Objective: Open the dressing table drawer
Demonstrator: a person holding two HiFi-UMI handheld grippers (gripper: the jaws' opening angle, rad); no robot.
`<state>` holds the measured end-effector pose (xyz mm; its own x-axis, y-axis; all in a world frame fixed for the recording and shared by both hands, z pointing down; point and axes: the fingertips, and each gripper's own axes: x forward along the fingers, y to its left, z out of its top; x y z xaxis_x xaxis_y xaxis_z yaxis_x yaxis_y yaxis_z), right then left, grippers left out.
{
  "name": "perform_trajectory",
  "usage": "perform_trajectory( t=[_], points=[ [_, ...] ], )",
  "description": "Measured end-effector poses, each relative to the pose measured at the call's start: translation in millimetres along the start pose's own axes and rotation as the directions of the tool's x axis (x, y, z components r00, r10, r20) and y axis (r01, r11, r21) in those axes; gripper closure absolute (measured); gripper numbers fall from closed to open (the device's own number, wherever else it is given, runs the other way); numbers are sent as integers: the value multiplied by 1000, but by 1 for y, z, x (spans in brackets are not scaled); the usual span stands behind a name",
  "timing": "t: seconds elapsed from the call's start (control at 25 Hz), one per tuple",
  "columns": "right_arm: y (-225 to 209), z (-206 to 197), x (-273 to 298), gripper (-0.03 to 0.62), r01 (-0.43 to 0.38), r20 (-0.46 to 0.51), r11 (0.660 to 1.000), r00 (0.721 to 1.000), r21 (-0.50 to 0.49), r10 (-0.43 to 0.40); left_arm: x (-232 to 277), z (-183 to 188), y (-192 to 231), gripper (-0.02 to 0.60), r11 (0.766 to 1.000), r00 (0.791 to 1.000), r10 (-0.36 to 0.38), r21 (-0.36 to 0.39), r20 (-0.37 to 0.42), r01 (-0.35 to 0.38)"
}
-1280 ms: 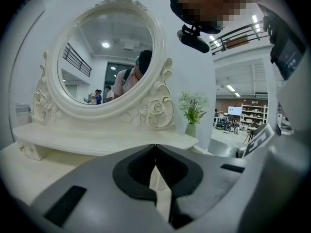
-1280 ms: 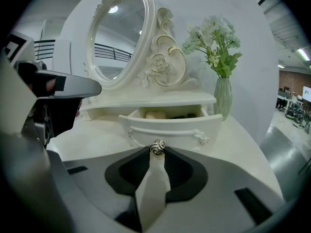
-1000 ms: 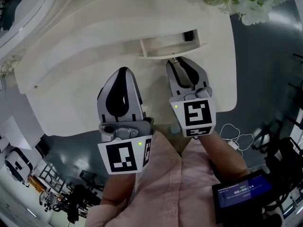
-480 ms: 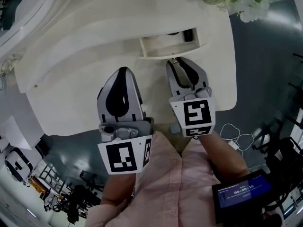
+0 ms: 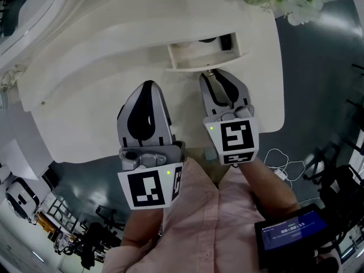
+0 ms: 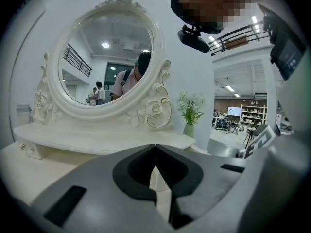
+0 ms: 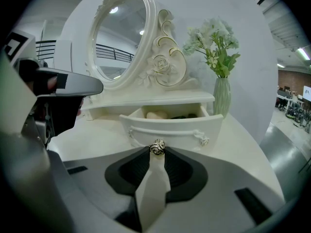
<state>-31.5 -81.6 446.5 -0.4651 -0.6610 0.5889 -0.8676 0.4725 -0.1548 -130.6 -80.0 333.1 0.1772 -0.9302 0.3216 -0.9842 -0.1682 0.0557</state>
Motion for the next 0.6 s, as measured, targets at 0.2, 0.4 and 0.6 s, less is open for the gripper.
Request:
perform_trajectory(
  t=[0.2, 0.4, 0.6],
  points=[
    [0, -1, 0, 488, 1, -1, 1000, 1000, 1, -1, 0, 0, -1, 560, 1000, 1000, -3, 1, 1, 3],
    [-1, -1, 0, 488, 1, -2, 1000, 1000, 2, -1, 0, 0, -2, 560, 1000, 1000, -3, 1, -1, 3],
    [-1, -1, 0, 488, 4, 3, 1000, 1000, 2, -4, -1, 1, -1, 560, 1000, 1000, 0, 2, 2, 0]
  ],
)
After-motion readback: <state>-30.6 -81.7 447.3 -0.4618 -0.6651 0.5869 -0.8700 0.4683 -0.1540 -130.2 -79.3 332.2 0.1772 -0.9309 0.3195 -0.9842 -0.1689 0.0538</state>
